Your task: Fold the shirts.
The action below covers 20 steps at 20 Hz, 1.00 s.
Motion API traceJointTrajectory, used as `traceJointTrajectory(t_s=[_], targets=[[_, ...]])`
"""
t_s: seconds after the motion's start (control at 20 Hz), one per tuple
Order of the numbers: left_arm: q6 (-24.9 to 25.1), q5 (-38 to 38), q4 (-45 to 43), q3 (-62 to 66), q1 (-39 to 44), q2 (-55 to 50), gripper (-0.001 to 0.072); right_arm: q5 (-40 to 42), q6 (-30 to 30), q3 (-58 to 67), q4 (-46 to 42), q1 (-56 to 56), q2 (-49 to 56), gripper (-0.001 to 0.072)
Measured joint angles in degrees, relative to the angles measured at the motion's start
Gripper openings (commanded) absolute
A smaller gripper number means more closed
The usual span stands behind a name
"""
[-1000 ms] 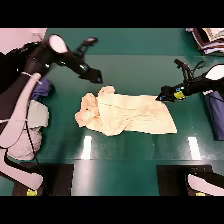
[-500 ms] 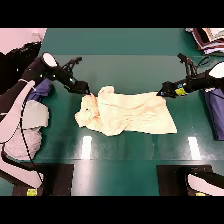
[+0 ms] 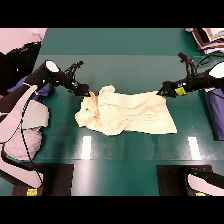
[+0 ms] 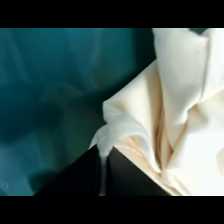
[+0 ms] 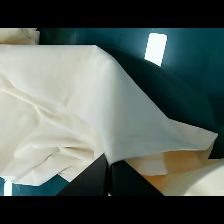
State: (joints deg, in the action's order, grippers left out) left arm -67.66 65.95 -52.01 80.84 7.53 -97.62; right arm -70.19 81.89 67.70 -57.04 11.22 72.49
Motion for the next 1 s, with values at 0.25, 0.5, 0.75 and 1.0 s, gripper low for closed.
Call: traceJointTrajectory(t_s=[0.25,0.5,0.75,1.0], targets=[[-3.1,1.0,-3.7,7.8,0.0,4.6,0.0025,0.7,-0.4,5.8,-0.1,-0.5,0.0,0.0015],[-5.2,1.5,-16.2,23.9,-0.1,18.4,0.0026,-2.9,-0.9,24.3,0.0,-3.3,-0.1,0.0015],[-6.6,-2.1,-21.7,34.5,0.0,34.2,0.0025,-7.7,-1.0,40.6,0.0,-7.0,-4.0,0.0015],[-8.2,-10.1,-23.1,37.4,0.0,45.7,0.0025,-9.3,-1.0,47.2,0.1,-13.0,-12.6,0.0015]])
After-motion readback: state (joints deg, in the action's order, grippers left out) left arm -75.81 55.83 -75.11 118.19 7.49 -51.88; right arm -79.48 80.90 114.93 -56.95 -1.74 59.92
